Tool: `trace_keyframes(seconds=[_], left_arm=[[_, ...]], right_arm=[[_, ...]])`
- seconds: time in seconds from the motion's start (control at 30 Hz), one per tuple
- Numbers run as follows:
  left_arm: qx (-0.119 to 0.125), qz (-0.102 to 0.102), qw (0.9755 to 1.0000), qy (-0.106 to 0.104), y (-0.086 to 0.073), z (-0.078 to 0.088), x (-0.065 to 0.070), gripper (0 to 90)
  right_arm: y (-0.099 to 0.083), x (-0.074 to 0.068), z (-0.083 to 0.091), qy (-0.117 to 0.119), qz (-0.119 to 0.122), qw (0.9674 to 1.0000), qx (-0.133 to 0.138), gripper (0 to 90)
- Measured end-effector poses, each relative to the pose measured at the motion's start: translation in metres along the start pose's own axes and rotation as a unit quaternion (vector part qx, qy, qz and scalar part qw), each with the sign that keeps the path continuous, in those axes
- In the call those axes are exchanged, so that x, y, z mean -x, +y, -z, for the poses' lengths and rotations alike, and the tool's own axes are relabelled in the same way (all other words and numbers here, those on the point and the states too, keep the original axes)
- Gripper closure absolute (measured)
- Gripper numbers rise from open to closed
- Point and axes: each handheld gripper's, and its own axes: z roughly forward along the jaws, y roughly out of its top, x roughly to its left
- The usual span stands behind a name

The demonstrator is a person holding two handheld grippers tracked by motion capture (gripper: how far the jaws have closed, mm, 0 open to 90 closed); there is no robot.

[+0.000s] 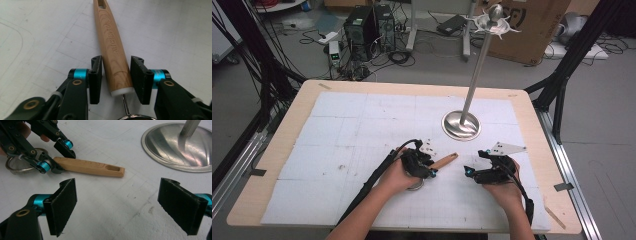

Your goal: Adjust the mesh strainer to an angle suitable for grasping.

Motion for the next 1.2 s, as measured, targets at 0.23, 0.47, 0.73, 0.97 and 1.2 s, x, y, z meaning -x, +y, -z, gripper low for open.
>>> trace_keyframes(seconds=[0.23, 0.47, 0.73, 0.97, 1.2], left_arm=[[-0.007, -0.009, 0.9999, -0.002, -0.003, 0.004, 0.001, 67.8], [-0.006, -0.004, 0.9999, -0.013, -0.016, 0.017, -0.004, 69.6], [-0.008, 0.012, 0.9999, -0.001, -0.039, 0.039, -0.015, 69.7], [-0.011, 0.025, 0.9996, 0.003, -0.058, 0.057, -0.021, 69.7], [-0.008, 0.040, 0.9991, 0.011, -0.073, 0.071, -0.025, 69.7]], right_arm=[[0.000, 0.000, 0.000, -0.001, 0.001, 1.0000, 0.001, 14.9], [0.000, 0.000, 0.000, 0.000, 0.002, 1.0000, 0.000, 14.9], [-0.001, 0.000, -0.002, 0.000, 0.002, 1.0000, -0.007, 14.9], [-0.001, -0.001, -0.003, -0.001, 0.003, 1.0000, -0.009, 14.9], [-0.001, -0.001, -0.003, 0.000, 0.002, 1.0000, -0.008, 14.9]])
